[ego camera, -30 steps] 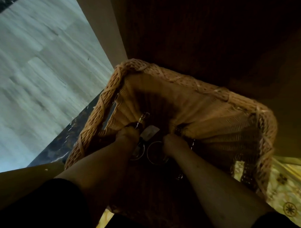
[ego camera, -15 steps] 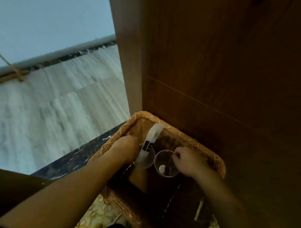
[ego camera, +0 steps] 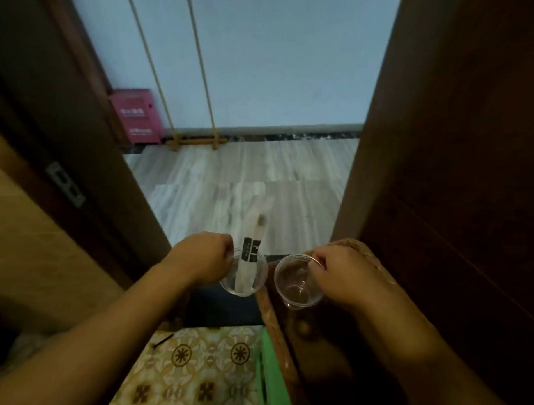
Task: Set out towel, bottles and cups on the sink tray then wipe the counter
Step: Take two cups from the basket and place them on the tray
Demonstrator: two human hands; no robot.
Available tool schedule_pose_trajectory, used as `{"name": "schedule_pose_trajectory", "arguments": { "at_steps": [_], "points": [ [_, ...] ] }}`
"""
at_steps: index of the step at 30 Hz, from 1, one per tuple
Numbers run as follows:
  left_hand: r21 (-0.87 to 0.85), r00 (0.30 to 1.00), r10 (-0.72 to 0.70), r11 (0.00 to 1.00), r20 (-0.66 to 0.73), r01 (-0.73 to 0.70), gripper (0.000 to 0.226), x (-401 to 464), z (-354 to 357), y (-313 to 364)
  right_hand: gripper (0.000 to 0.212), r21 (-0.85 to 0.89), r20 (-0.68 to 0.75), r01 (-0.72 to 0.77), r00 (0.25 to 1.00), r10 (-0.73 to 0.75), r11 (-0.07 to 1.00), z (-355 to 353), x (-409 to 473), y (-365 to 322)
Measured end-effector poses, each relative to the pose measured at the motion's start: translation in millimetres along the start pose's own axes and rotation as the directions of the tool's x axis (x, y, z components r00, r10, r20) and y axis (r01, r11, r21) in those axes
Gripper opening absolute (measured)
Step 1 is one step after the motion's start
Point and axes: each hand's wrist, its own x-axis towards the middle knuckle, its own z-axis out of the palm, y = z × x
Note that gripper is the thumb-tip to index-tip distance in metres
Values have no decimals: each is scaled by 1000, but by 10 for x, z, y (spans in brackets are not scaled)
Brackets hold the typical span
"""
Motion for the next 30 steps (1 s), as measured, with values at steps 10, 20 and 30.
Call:
{"name": "schedule_pose_trajectory", "arguments": {
  "at_steps": [10,20,30],
  "points": [
    [-92,886,-451,892,-109,443,20,-1499,-145,-1981,18,-32,235,429,881,-411,903,870,500,-2054],
    [-257,663,-741,665,-110,701,24,-3459,-43,-3986,26,-75,404,714,660,-633,696,2203,127,-4725],
    [-377,421,-900,431,-112,820,20,-4984,-22,-5551,22,46,488,858,427,-761,511,3256,-437,-6846]
  ]
}}
